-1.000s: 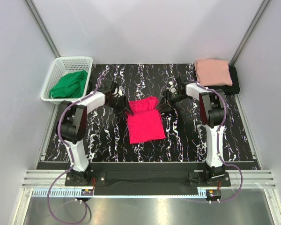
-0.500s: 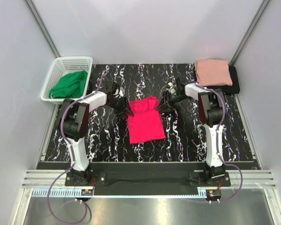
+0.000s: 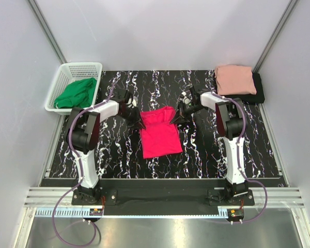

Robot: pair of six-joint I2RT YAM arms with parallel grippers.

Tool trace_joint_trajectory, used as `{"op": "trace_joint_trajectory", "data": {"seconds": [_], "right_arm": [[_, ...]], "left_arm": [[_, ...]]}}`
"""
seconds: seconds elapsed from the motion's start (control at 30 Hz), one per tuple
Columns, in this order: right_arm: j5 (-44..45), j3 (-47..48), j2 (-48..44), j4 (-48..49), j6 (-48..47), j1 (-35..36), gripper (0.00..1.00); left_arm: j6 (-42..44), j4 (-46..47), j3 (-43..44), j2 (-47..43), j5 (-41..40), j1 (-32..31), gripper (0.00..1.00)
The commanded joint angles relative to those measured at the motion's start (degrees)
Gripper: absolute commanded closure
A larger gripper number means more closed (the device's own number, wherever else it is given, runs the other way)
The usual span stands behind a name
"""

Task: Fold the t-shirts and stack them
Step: Fold the tshirt

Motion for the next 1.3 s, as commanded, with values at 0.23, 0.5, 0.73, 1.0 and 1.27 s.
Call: {"op": "trace_joint_trajectory", "data": {"seconds": [0.23, 0.5, 0.73, 1.0, 1.27], "right_arm": [[1.0, 0.9, -3.7, -0.7, -1.1, 0.4, 1.0], [1.3, 1.3, -7.9, -0.8, -0.9, 0.4, 1.0], [1.5, 3.1, -9.8, -0.7, -0.4, 0.4, 1.0], [0.5, 5.8, -10.3, -0.9, 0.5, 0.4, 1.0], [0.2, 8.6, -11.8, -1.0, 1.2, 0.4, 1.0]], "left_arm": [[1.0, 0.2, 2.4, -1.0, -0.5, 0.1, 1.0], [0.4, 0.2, 4.0, -2.7, -0.7, 0.1, 1.0], [0.5, 0.2, 4.9, -4.5, -1.6, 0.2, 1.0], [-0.2, 0.2, 7.5, -5.5, -1.8, 0.3, 1.0], [-0.7, 0.3, 10.4, -6.1, -1.2, 1.0, 1.0]]}}
